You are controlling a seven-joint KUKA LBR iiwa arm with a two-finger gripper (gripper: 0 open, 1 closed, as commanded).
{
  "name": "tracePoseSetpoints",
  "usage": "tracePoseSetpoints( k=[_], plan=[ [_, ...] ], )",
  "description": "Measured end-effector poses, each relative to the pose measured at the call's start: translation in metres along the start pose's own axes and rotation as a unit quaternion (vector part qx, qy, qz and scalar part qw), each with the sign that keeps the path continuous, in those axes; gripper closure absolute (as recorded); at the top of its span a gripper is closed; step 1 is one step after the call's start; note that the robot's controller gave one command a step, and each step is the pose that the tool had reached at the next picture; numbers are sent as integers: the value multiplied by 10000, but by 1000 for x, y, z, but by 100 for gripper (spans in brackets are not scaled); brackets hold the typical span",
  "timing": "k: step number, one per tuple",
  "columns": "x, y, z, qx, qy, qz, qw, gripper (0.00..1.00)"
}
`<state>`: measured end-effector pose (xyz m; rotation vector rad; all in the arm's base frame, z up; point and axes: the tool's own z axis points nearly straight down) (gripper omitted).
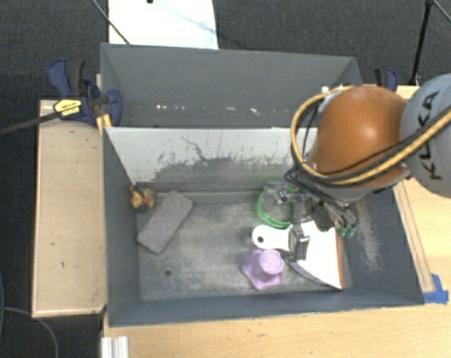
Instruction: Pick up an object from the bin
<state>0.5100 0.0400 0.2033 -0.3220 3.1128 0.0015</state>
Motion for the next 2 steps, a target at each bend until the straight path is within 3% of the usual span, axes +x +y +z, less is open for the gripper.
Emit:
tracePoseSetpoints(
  k=[1,2],
  plan=[
    [2,-39,44,-4,52,-394,9992,0],
    [-21,-62,62,-2,38,-317,9995,0]
  ],
)
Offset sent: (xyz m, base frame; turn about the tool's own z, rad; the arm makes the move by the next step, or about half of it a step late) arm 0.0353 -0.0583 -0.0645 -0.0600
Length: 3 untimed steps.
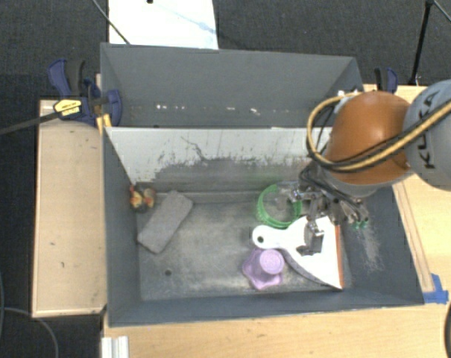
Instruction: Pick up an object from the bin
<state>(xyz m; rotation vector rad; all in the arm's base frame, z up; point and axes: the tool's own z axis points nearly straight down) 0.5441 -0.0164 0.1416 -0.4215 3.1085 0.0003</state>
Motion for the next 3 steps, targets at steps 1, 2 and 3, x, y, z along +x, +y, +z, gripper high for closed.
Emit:
tracePoseSetpoints(
  k=[1,2,3],
  plan=[
    [-4,21,21,-1,8,321,9995,0],
    [12,23,28,-7,15,-215,9998,0],
    [9,16,36,-2,3,-1427,9898,0]
  ],
)
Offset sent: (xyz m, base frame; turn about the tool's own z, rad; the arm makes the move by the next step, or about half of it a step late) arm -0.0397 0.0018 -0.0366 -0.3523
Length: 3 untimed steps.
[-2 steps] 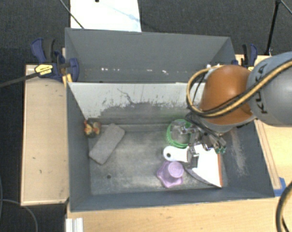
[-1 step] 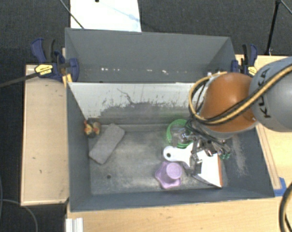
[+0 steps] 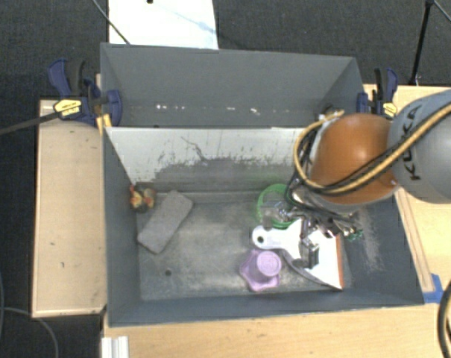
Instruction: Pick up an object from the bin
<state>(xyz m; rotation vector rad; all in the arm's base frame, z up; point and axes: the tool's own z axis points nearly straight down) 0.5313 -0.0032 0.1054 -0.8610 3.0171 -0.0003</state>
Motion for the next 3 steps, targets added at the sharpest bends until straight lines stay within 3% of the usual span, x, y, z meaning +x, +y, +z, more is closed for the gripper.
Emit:
tracePoseSetpoints(
  k=[1,2,3],
  plan=[
    [-9,-44,9,-7,-2,824,9966,0],
    [-11,-59,2,4,1,955,9954,0],
    [-8,-66,24,1,11,1349,9909,100]
  ],
)
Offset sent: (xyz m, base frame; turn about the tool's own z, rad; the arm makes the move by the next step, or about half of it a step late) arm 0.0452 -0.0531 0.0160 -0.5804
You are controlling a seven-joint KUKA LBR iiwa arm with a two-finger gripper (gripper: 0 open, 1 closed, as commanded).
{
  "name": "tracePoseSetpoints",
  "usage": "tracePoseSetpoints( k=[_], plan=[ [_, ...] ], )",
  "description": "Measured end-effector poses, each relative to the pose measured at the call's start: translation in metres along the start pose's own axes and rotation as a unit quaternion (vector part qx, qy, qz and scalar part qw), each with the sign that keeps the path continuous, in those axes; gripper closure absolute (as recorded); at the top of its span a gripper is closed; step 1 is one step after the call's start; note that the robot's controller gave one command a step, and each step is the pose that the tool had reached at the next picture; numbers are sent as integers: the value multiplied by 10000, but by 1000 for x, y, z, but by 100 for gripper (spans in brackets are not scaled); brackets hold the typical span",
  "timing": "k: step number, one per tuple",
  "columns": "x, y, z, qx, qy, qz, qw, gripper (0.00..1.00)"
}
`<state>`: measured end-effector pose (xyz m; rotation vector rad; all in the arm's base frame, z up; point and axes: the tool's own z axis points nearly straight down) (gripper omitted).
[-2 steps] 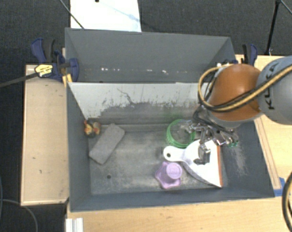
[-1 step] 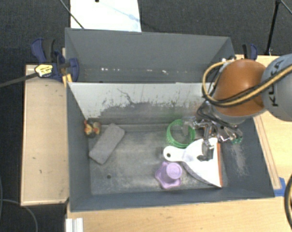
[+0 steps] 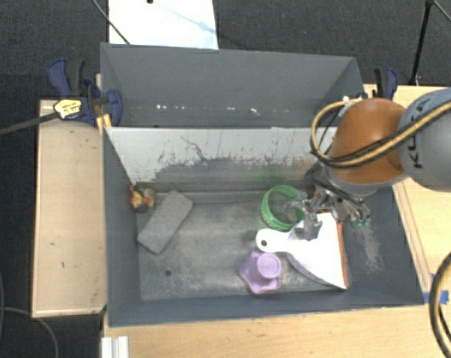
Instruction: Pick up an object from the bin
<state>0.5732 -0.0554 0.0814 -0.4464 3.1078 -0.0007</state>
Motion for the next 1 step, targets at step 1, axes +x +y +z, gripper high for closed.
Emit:
tracePoseSetpoints(
  k=[1],
  plan=[
    [0,0,0,-1,-1,0,10000,100]
  ],
)
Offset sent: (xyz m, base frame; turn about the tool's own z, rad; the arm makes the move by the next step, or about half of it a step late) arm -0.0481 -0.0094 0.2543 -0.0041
